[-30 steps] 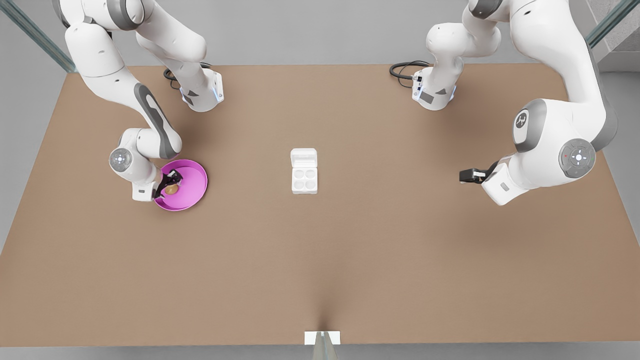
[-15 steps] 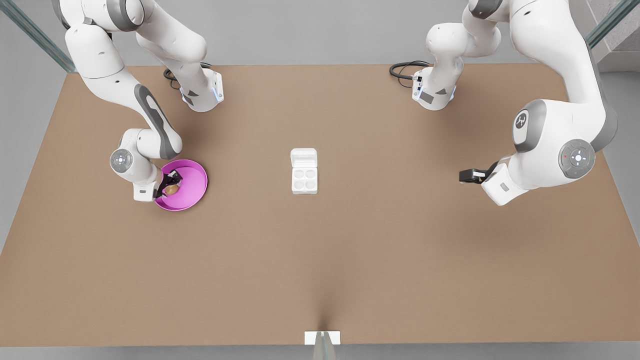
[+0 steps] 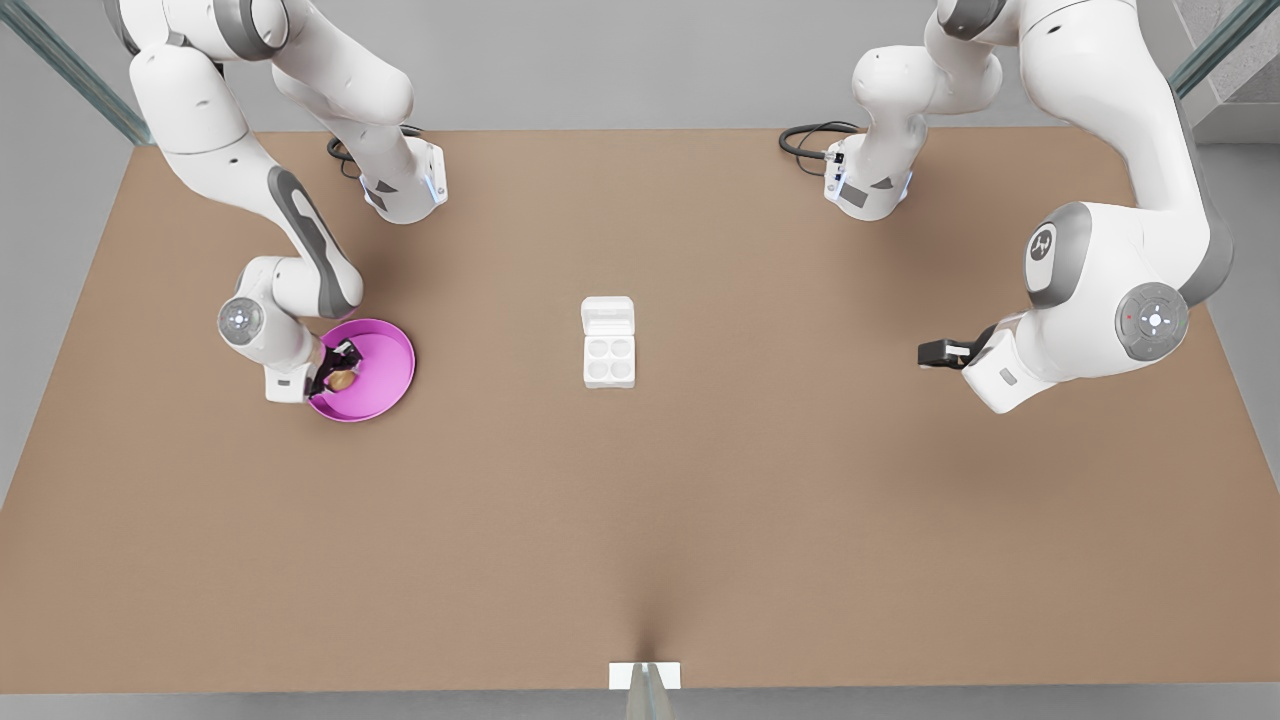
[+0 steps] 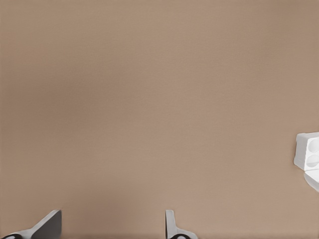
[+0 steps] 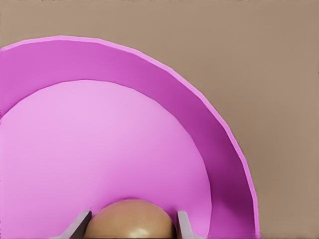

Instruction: Pack egg into the box and close the box lid

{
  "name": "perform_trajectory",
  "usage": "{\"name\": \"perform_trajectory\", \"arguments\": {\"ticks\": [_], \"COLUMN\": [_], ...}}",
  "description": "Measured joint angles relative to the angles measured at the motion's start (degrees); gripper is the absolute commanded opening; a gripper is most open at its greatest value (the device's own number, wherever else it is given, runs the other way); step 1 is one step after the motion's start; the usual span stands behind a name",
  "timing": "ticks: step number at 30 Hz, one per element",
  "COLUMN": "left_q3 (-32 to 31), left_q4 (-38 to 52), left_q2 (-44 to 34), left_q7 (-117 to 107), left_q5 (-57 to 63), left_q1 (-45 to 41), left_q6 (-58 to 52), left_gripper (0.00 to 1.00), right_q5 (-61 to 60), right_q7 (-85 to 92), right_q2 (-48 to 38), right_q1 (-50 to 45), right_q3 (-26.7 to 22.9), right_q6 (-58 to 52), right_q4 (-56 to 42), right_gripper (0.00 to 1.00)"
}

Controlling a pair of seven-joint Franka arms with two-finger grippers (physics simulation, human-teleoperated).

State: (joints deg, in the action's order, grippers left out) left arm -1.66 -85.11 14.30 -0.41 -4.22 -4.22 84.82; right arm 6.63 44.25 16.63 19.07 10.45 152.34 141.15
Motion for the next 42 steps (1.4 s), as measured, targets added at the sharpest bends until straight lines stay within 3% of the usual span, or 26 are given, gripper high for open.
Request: {"name": "perform_trajectory", "arguments": {"ticks": [16,35,40,42], "left_q3": [0.0,0.08,0.05,-1.01], "left_q4": [-0.08,0.0,0.09,0.1], "left_q2": [0.09,0.36,0.01,-0.21], "left_q7": [0.03,0.03,-0.02,-0.04], "left_q5": [0.14,0.25,0.26,0.23], "left_q1": [0.0,0.01,0.02,0.18], "left_q6": [0.02,0.0,-0.08,-0.13], "left_gripper": [1.0,1.0,1.0,1.0], "right_q5": [-1.37,-1.14,-1.27,-1.44], "right_q7": [2.54,5.47,5.38,5.13], "right_q2": [0.25,0.53,-1.88,-2.01], "right_q1": [0.05,-0.03,-0.2,-0.58], "right_q3": [0.12,0.14,0.32,1.23], "right_q6": [-1.02,0.65,-1.81,-5.4], "right_q4": [-0.32,-0.52,-4.95,-11.54], "right_gripper": [0.63,0.63,0.63,0.63]}}
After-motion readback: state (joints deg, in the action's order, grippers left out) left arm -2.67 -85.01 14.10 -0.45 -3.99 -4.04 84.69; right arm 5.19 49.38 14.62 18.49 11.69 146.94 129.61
